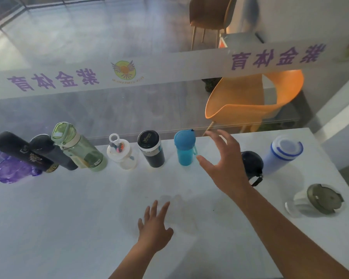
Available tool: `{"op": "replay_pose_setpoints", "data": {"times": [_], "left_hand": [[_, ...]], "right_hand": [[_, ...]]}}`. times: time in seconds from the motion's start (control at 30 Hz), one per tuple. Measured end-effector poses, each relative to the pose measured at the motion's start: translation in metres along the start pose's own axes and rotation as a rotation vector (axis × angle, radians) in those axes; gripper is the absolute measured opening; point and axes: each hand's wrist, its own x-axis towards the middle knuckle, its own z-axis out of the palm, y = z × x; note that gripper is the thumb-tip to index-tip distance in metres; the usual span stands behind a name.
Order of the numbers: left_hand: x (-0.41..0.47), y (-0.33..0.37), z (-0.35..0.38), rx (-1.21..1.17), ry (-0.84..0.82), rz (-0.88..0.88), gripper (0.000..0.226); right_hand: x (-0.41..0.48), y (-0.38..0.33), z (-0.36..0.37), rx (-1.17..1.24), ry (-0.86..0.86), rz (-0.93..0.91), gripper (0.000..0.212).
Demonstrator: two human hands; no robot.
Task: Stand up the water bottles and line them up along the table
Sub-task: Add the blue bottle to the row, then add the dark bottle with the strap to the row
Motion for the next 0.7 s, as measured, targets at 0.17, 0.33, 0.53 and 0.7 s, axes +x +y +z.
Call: {"op": "replay_pose_setpoints", "data": {"times": [0.17,0.33,0.53,0.7], "left_hand": [[0.006,0.028,0.001,0.037,0.006,0.061,0.081],[0.012,0.045,0.009,0.072,-0.013,0.051,0.086],[0.012,0.051,0.022,0.116,-0.057,-0.012,0.088],[0.012,0.045,0.027,0.178,-0.064,-0.01,0.088]], "right_hand": [[-0.04,0.036,-0.043,-0.105,0.22,0.134,0.083],[-0.062,0.084,-0.038,0.006,0.078,0.304,0.101],[-0.055,0.117,-0.02,0.157,0.046,0.253,0.087],[-0.038,0.126,-0.012,0.156,0.054,0.206,0.079]]}}
